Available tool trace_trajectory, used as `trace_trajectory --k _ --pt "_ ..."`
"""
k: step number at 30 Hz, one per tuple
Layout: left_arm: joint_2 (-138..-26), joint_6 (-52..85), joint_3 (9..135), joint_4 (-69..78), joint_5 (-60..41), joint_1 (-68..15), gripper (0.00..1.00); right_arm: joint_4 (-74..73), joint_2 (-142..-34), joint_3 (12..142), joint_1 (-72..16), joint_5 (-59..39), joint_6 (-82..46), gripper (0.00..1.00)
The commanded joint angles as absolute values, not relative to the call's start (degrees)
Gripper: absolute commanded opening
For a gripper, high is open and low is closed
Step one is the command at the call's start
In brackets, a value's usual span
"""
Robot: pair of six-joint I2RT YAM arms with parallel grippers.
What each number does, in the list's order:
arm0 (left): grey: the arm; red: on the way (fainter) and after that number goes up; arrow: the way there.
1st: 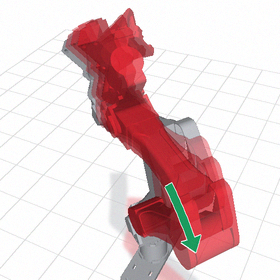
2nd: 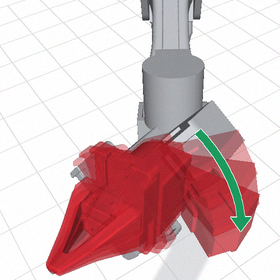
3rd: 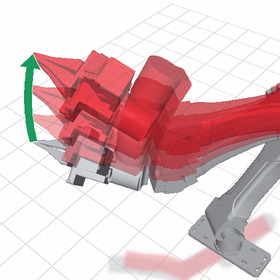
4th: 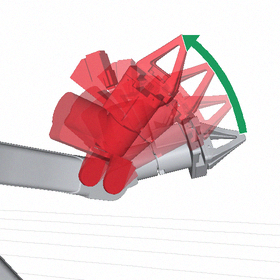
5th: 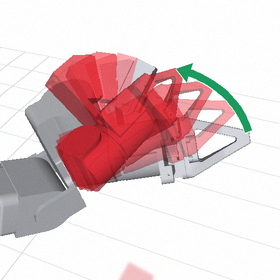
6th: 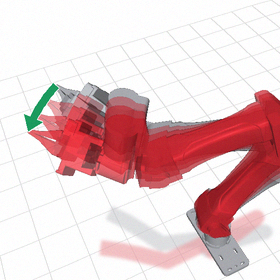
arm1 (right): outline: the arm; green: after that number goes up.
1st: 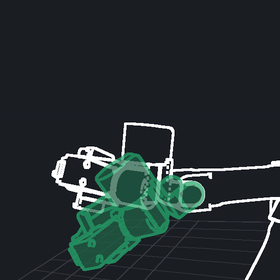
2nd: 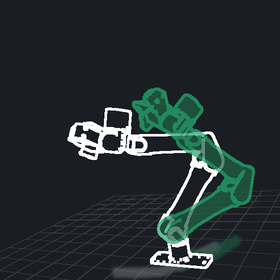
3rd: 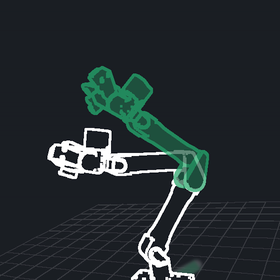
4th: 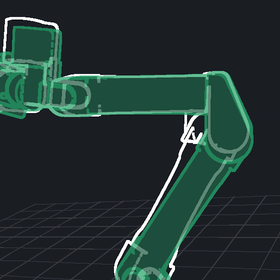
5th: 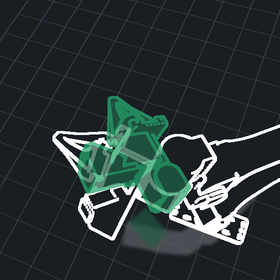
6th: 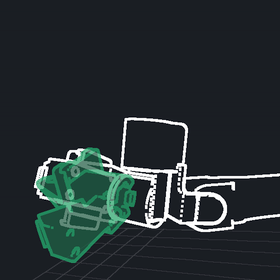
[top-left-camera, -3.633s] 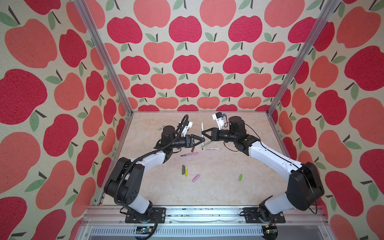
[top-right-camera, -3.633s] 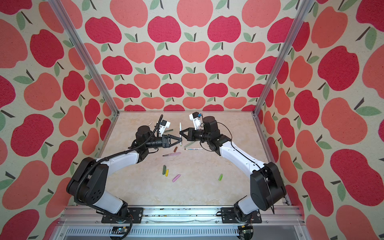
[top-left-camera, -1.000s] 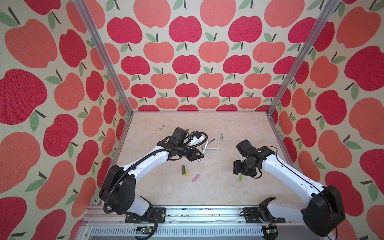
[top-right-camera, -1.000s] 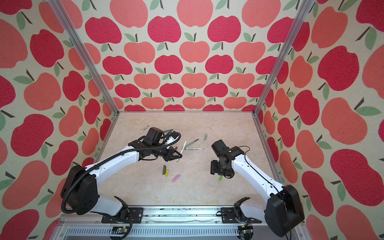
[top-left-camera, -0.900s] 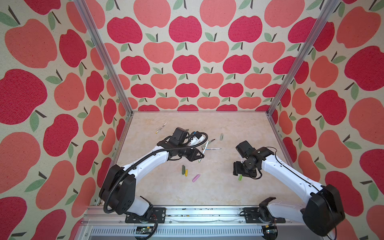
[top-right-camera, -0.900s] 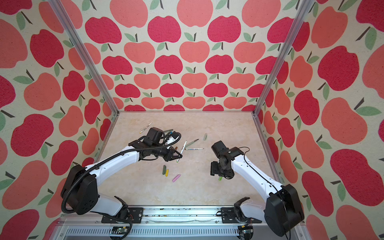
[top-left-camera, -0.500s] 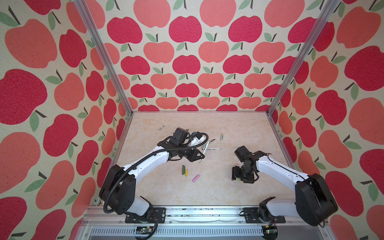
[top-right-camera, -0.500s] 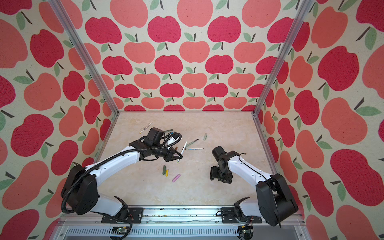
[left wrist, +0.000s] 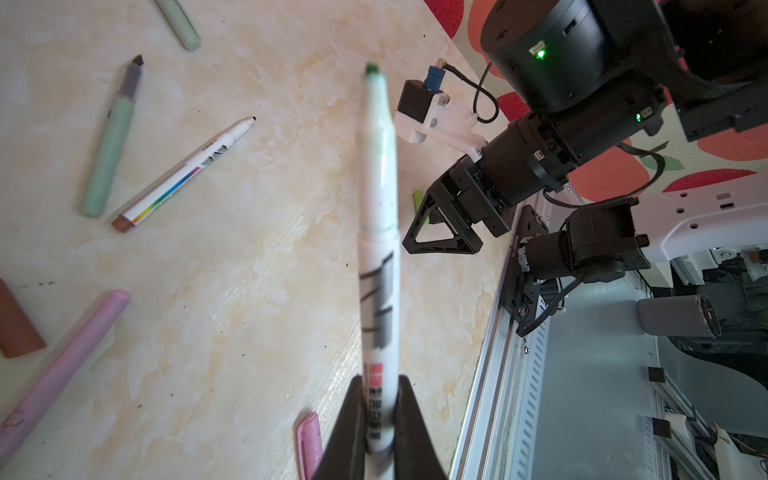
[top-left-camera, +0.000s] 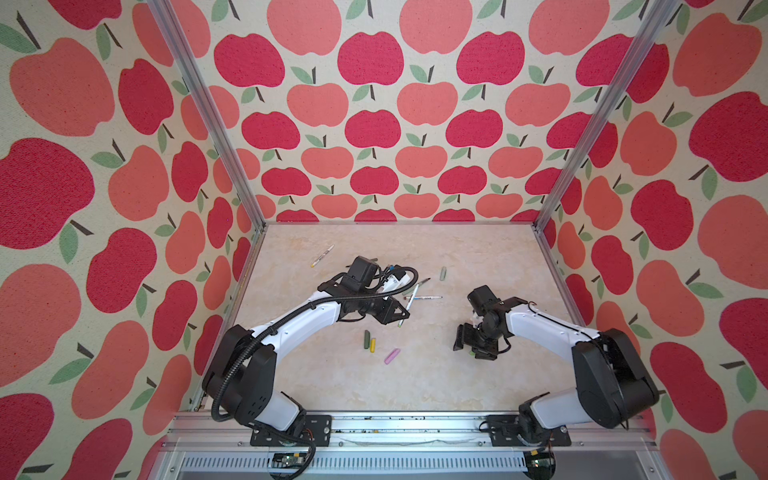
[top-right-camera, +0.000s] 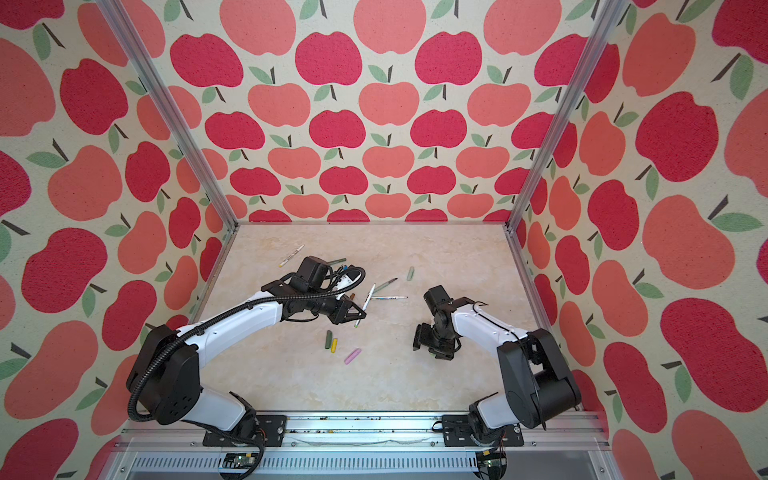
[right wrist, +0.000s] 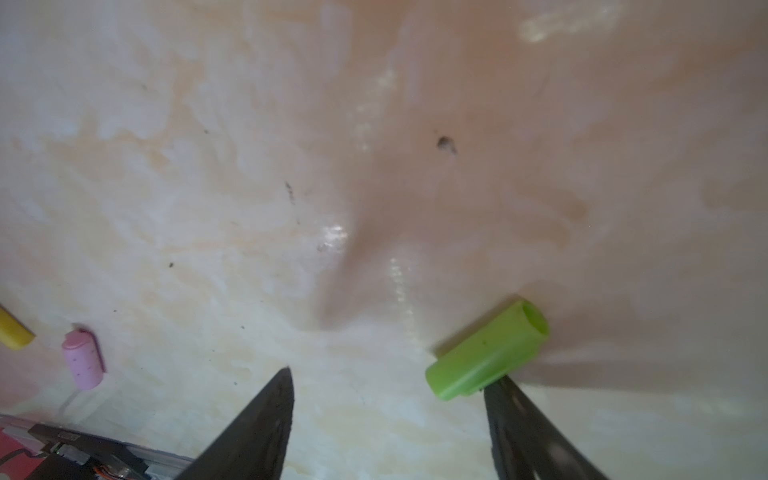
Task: Insert the pens into the pen caps
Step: 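Move the right gripper down over the lime green cap, then close the right gripper on the lime green cap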
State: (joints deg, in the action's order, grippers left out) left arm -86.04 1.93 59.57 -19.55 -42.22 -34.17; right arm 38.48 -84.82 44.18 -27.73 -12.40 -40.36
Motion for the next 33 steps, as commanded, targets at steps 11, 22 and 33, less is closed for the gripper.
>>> trace_trajectory --k 11,22,33 --pt "-85.3 1.6 58.9 -19.5 -40.5 -34.8 0.0 30.9 -98.1 56.8 -27.1 -12.2 -33.0 0.73" --pt "-85.6 2.5 57.8 -16.6 -40.8 -35.2 0.0 40.3 -88.8 58.8 -27.0 -5.1 -20.5 0.71" --pt "-86.4 3.7 58.2 -15.1 -40.6 -36.5 0.0 44.2 -96.3 61.8 -26.9 1.4 -14.8 0.61"
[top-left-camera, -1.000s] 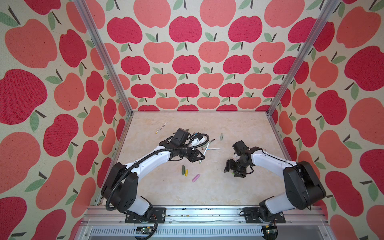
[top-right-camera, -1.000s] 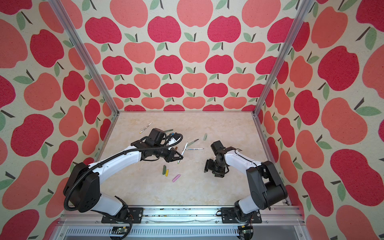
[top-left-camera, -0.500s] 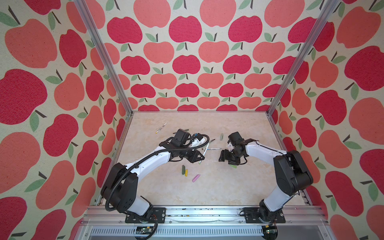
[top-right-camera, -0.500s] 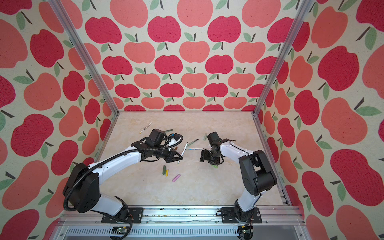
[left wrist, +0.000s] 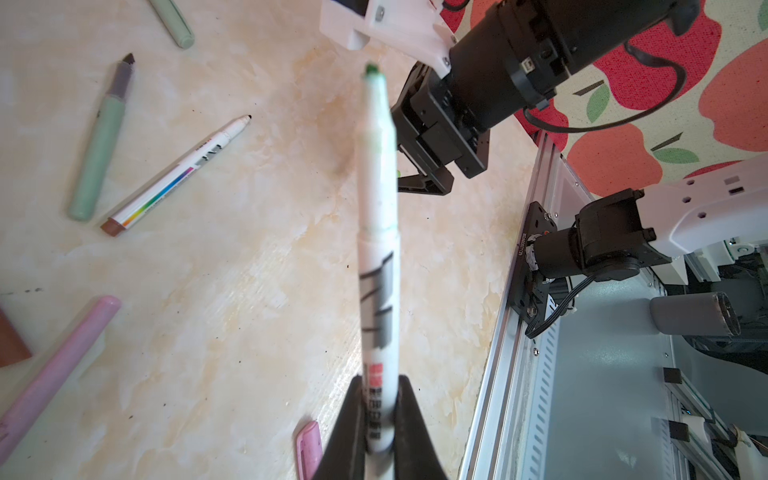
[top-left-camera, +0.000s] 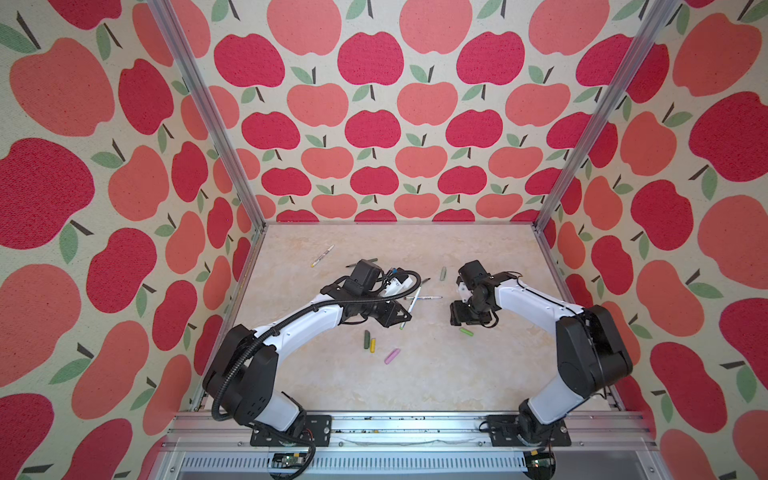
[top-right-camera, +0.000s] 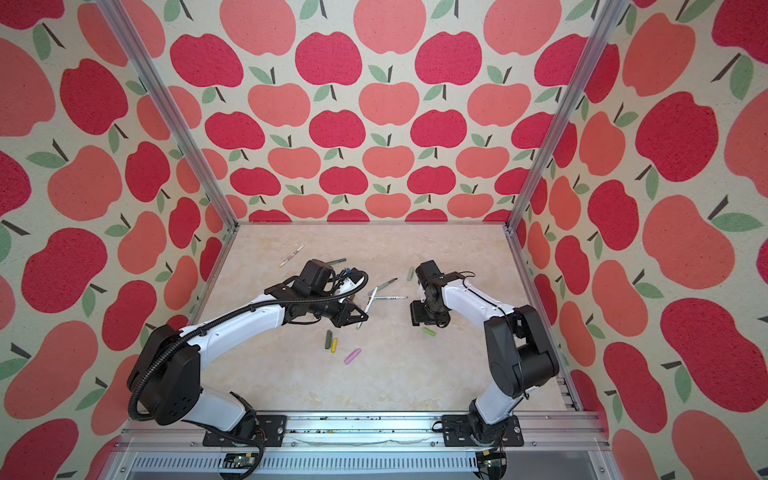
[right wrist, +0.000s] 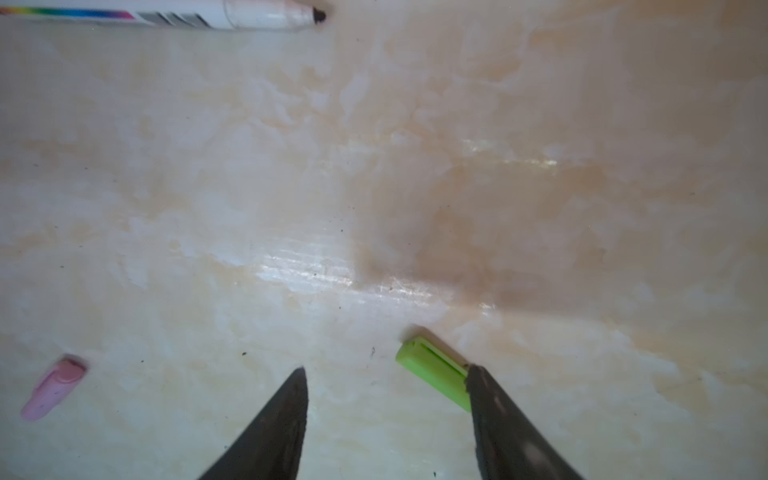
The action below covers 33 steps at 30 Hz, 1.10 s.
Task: Insert the pens into the pen caps
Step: 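Close the right gripper on the lime green cap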
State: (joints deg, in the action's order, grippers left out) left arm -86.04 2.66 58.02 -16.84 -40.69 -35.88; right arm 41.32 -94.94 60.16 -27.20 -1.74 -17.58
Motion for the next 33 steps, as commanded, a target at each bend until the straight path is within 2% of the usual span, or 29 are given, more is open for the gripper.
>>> trace_trajectory --k 1,11,28,33 --pt "-86.4 3.8 58.1 -15.0 -40.6 -36.6 0.0 43.9 -96.5 61.8 -26.9 1.7 -14.7 0.59" --pt "-87.0 4.0 58.3 -14.8 -40.7 -37.3 0.0 43.1 -98.3 59.5 -26.9 1.6 -15.4 0.42" --pt "-86.7 3.9 58.0 -14.9 -40.5 -37.4 0.0 43.7 -100.2 58.0 -27.2 1.5 -17.0 0.27" --pt "-87.1 3.8 58.4 -14.7 -40.8 -37.4 0.0 44.2 -99.9 57.7 -27.4 2.1 -17.9 0.27"
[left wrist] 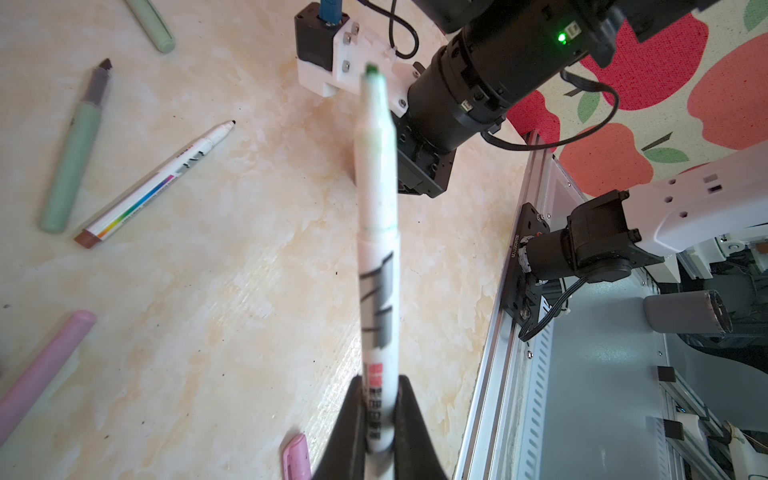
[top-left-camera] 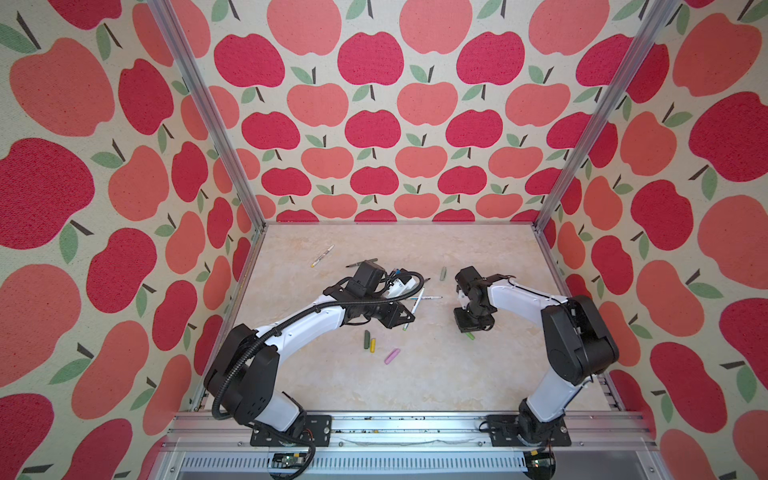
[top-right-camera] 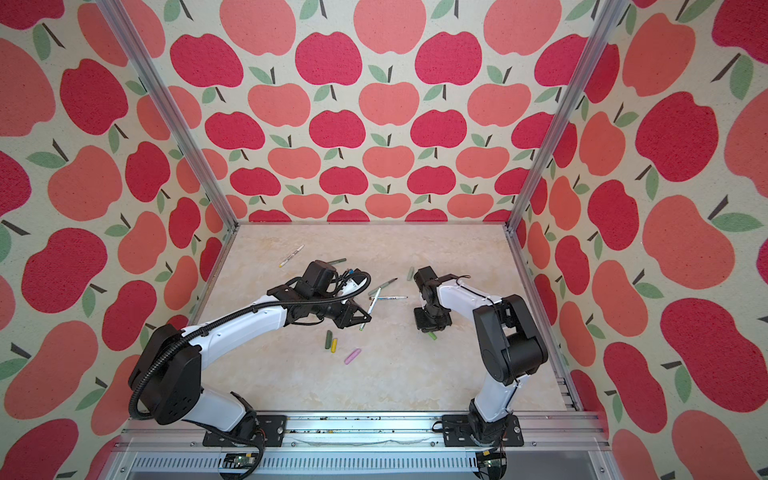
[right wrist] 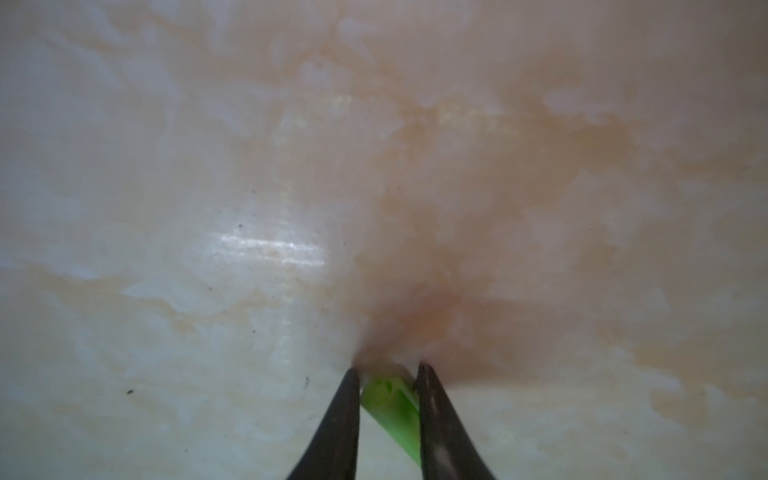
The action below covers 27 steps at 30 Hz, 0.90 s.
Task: Insert the pens into the pen caps
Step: 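Close the right gripper on the lime green cap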
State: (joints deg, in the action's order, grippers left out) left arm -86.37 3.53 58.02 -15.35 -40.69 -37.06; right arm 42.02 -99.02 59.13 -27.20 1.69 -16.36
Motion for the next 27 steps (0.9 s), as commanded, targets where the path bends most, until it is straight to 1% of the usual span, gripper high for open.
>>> trace_trajectory --k 1,6,12,20,27 --pt "-87.2 3.8 58.5 -14.7 -40.9 -37.4 0.0 44.4 -99.9 57.7 -27.5 2.3 -18.1 0.27" --pt "-87.7 3.7 58.9 -14.7 -41.0 -37.4 0.0 45.8 -99.4 57.6 -27.7 3.6 -18.9 0.38" --pt "-88.1 3.4 59.2 -14.7 -41.1 -37.4 0.0 47.0 -98.5 56.7 -28.4 4.6 -19.4 0.39" --pt "-87.7 3.4 58.6 -14.4 -41.1 -37.4 0.0 47.3 -96.8 54.3 -28.9 5.4 -20.4 0.33" --pt "-86.9 3.8 58.2 -13.9 -41.0 -37.5 0.0 46.2 -97.9 54.1 -29.5 5.2 -20.8 0.21"
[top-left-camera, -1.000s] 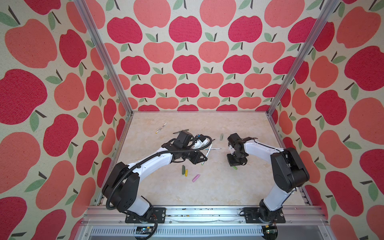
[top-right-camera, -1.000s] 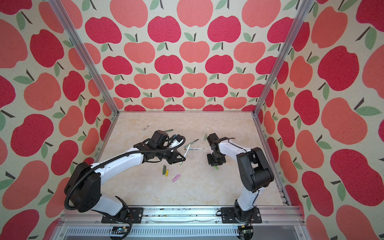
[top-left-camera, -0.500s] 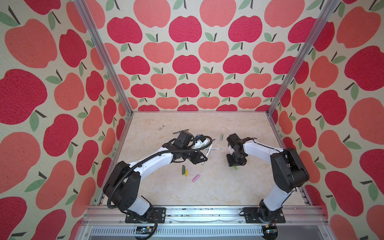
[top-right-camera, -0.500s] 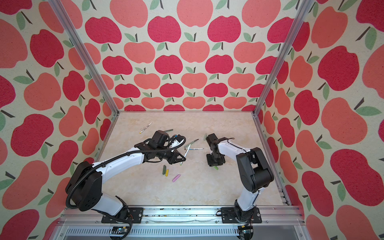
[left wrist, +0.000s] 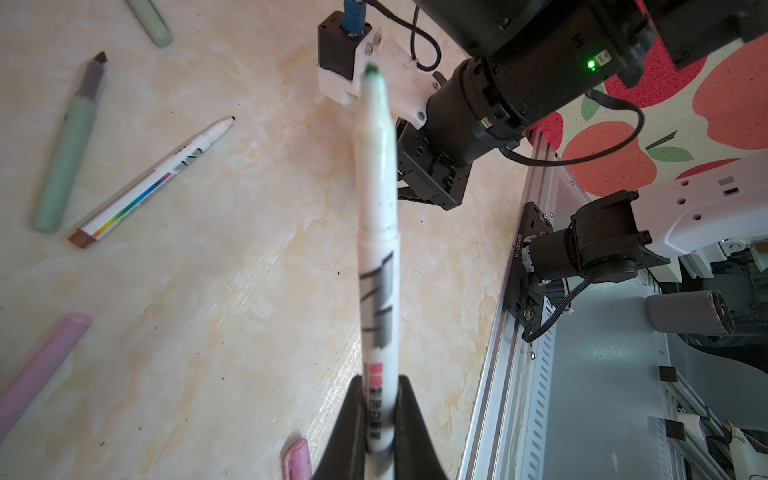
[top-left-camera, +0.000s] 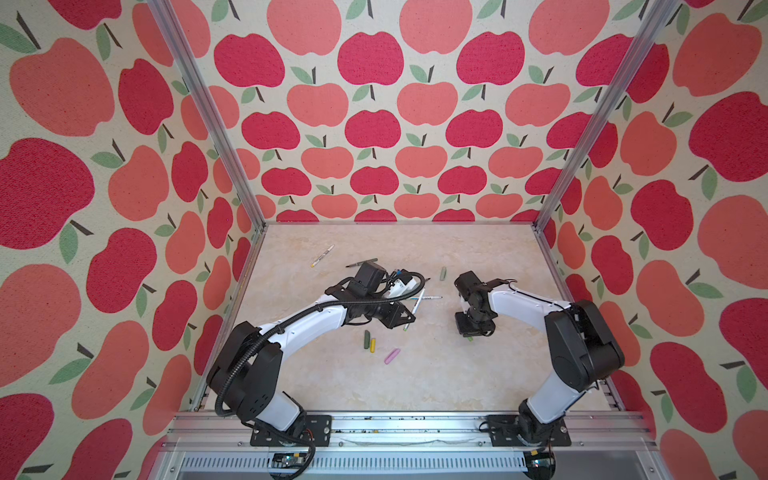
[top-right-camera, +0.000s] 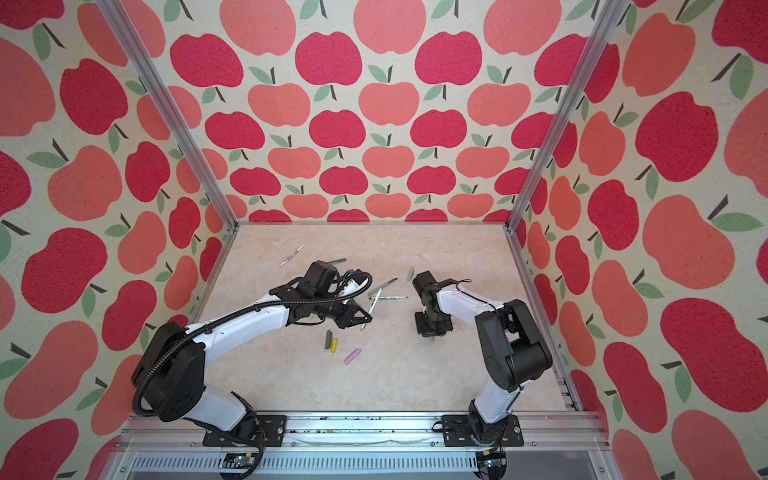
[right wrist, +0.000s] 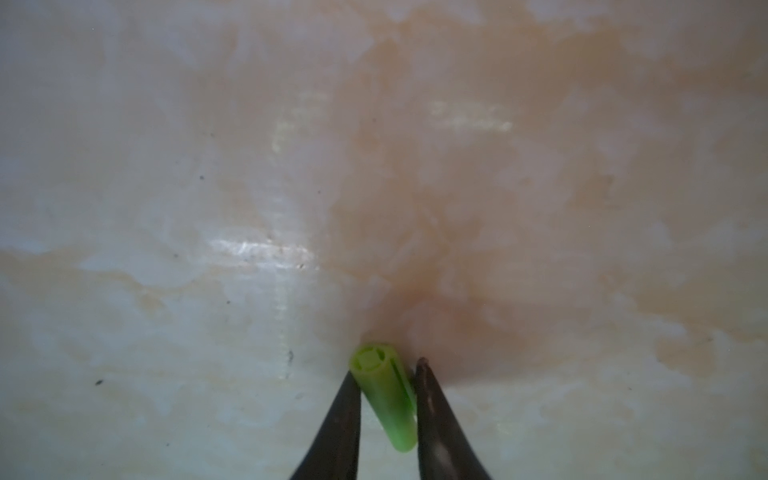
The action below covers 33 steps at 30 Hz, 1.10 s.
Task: Insert the pens into the pen caps
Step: 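Close the right gripper on the lime green cap, then lift the lime cap with the right gripper toward the held marker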
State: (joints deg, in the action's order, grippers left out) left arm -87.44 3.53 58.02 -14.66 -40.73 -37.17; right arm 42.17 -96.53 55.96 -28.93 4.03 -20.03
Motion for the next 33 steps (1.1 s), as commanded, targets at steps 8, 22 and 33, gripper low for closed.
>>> trace_trajectory --k 8,22,33 --pt "-85.6 4.4 57.1 -13.0 -40.2 -37.8 0.0 45.5 -98.4 54.8 -29.8 3.9 -21.4 0.15" --pt "-86.6 10.7 55.7 -5.1 -41.9 -37.7 0.0 41.8 -87.4 60.3 -26.7 -8.0 -26.3 0.15" --pt "-84.9 17.8 53.2 2.3 -42.5 -37.8 0.0 23.5 -80.4 62.6 -25.0 -15.1 -38.0 0.17"
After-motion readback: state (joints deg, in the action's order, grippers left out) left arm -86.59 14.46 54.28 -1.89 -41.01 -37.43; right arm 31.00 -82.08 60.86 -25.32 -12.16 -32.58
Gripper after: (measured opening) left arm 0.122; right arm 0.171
